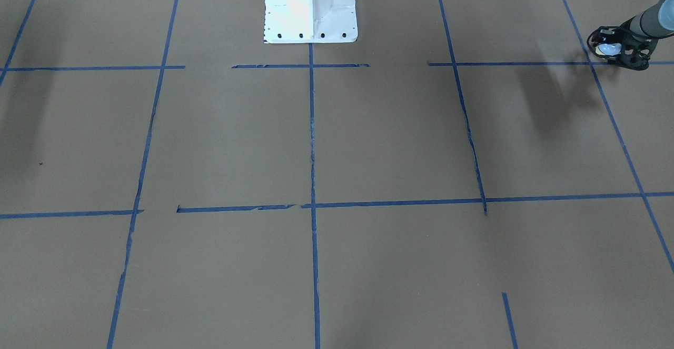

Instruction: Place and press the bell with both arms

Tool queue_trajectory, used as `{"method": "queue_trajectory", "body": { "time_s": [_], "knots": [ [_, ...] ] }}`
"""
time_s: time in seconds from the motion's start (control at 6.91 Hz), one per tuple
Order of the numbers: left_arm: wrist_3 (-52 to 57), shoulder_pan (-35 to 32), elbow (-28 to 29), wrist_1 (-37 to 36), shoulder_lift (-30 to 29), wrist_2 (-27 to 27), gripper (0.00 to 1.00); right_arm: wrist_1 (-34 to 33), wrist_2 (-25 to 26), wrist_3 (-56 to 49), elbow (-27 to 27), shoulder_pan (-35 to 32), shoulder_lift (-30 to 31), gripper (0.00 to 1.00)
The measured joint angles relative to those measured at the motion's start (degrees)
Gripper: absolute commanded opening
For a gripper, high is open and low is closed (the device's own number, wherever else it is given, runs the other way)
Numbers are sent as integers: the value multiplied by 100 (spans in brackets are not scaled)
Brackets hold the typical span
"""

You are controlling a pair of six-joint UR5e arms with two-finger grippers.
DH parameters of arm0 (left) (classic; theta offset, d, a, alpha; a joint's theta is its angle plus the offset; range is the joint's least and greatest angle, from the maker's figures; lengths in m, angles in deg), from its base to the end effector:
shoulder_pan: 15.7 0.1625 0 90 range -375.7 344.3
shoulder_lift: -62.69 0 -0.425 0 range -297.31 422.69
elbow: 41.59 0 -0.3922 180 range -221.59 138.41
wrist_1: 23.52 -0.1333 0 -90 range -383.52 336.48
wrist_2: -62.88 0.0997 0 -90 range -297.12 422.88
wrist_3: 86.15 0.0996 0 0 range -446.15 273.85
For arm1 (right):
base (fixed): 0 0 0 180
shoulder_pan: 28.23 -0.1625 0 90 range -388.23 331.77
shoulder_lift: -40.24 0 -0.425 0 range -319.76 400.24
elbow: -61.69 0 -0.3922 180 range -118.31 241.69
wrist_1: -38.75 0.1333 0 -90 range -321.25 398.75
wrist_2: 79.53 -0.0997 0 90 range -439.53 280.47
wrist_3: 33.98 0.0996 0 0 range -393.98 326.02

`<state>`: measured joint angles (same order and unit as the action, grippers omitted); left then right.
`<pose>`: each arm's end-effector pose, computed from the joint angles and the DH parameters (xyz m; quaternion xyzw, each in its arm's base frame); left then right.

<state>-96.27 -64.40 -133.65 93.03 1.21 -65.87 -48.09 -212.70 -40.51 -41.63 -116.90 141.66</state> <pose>0.1104 -0.2332 0.7882 -0.1433 0.2992 0.2538 0.9086 0.0555 -0.4150 0.6296 0.0577 -0.3653 -0.0799 0.9257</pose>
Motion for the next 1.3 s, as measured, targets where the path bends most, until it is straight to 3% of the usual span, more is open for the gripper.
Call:
{"method": "queue_trajectory", "body": {
  "time_s": [0.43,0.72,1.3],
  "knots": [
    [-4,-230,-816,-20,88,33,8,2,-16,82,-12,-1,1,100],
    [-31,-823,-1364,-53,-3,34,8,-2,-18,89,-8,4,1,100],
    [-1525,-1060,-1782,-296,-1181,-19,8,-47,-16,96,12,14,1,100]
  ]
}}
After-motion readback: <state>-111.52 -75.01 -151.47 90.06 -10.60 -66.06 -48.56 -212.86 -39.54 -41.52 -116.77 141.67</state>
